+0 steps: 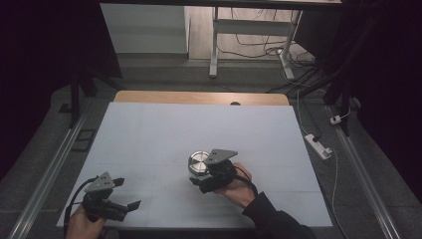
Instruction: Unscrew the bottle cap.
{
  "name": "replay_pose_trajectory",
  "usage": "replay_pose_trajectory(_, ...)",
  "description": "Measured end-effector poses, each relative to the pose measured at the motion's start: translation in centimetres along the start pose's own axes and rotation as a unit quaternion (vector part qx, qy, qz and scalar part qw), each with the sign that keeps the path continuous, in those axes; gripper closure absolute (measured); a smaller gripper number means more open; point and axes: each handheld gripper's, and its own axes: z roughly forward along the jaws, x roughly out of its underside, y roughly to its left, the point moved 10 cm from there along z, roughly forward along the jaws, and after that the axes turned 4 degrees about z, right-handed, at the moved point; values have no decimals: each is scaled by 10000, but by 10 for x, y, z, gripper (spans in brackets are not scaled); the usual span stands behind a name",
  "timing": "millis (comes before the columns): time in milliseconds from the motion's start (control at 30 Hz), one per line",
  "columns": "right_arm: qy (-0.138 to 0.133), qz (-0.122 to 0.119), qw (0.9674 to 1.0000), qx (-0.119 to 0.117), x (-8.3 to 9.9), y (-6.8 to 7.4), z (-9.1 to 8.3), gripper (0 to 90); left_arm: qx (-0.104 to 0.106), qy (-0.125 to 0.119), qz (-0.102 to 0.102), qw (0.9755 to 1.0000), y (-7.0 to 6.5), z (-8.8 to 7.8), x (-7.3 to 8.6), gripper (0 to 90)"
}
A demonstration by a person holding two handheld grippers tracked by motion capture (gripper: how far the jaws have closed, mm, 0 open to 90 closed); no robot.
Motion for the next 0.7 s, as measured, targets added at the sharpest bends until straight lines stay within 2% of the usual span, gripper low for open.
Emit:
replay_pose_trajectory(33, -4, 8, 10000, -6, 0, 0, 0, 150, 0, 0, 0, 10000, 0, 0, 0, 0)
replay_pose_trajectory(167, -8, 4, 10000, -16, 0, 0, 0, 150, 56, -129, 140, 9998, -1, 9, -16, 0)
replay_pose_trajectory(333, -35, -11, 10000, -35, -1, 0, -1, 150, 11, -227, 277, 9994, 0, 19, -33, 0)
replay_pose_trajectory(467, -45, -12, 10000, -35, -1, 0, -2, 150, 59, -206, 408, 9989, -1, 25, -44, 0)
replay_pose_trajectory(600, -61, -28, 10000, -66, -1, 1, -2, 150, 45, -31, 753, 9971, -5, 35, -59, 0)
replay_pose_trajectory(700, -69, -64, 9999, -100, -2, 1, -3, 150, 70, 6, 999, 9950, -8, 41, -69, 0)
